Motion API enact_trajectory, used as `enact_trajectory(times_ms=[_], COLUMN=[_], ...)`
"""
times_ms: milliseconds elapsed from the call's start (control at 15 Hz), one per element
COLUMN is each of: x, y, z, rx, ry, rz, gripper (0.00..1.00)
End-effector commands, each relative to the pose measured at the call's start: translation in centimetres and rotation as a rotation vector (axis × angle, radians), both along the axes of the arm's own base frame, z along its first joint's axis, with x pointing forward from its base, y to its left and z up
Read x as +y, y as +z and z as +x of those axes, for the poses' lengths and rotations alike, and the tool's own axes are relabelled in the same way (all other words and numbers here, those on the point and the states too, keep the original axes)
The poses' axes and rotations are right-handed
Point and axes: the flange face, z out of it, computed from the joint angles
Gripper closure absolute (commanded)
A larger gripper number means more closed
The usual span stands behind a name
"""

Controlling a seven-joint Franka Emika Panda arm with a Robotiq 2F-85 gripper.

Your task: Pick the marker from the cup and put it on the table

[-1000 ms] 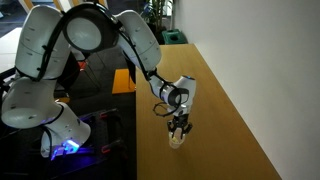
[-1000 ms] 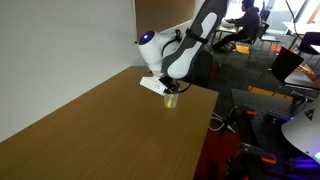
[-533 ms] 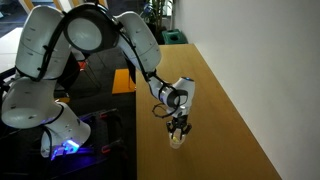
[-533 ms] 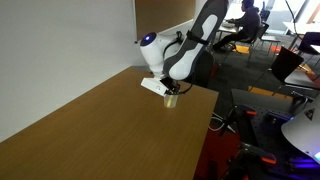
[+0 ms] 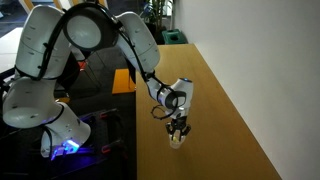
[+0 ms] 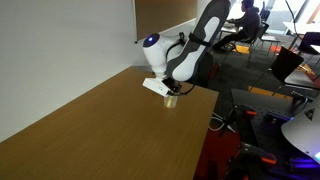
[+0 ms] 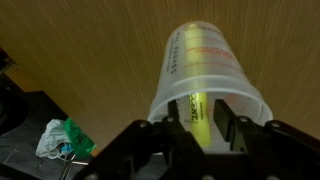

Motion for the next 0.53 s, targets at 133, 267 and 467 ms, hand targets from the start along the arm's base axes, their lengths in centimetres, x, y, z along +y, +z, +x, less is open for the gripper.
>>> enact_trajectory(times_ms=[133,267,467], x=[0.07,0.04,0.07], y=[0.99,1.05,1.14], z=[-1.11,-1.23,-1.27], rx=[-0.043,-0.048,-0.052], ry=[-0.011,-0.012,-0.016], rz=[-0.014,-0.019,-0.028], gripper=[0.56,0.67,0.91])
